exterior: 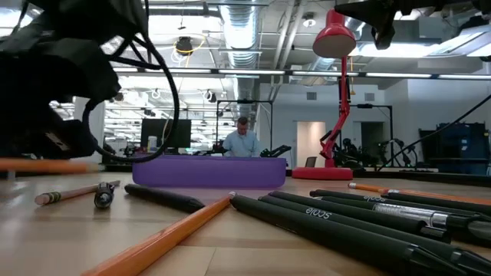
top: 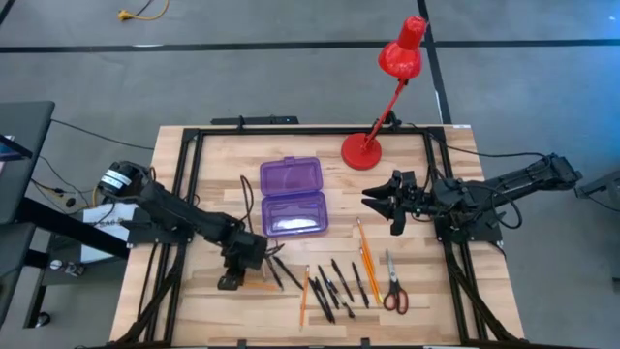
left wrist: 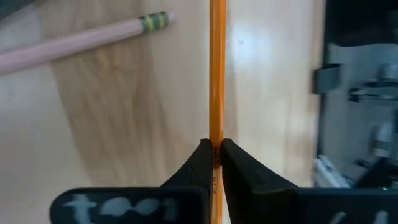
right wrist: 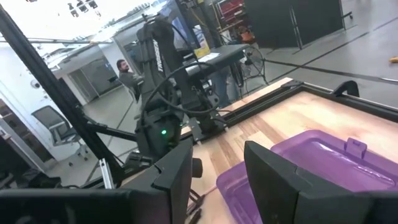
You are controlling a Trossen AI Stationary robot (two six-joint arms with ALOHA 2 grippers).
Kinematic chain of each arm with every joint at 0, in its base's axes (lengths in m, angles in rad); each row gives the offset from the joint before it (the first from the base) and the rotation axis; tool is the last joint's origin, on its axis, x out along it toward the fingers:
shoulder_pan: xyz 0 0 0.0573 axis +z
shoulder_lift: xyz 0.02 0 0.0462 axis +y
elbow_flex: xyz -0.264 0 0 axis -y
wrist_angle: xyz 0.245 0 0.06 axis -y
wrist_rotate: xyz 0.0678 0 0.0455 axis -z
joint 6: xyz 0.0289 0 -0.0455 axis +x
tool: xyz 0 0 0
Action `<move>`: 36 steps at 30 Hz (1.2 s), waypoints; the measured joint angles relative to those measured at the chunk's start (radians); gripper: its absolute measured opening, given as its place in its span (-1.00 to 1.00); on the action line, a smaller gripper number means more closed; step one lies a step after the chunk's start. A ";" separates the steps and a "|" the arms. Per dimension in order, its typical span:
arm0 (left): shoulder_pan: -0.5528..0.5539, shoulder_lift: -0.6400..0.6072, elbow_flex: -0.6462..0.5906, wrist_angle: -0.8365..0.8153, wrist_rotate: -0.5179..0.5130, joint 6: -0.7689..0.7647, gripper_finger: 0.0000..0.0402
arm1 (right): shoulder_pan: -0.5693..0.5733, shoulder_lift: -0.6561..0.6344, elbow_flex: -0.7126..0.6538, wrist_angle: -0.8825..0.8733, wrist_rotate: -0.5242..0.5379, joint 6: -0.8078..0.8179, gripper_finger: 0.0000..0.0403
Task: Pick & place school supplies into a supply box
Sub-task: Put the orange pencil into the purple supply box
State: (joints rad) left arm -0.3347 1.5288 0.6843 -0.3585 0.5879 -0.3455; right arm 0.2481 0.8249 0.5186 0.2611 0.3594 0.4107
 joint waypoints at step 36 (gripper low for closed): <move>0.569 -0.217 0.005 0.231 -0.254 0.104 -1.00 | -0.044 0.000 0.000 0.008 0.008 0.000 -0.30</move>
State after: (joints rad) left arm 0.2343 1.3117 0.6895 -0.1276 0.3339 -0.2413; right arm 0.2039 0.8249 0.5186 0.2695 0.3677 0.4104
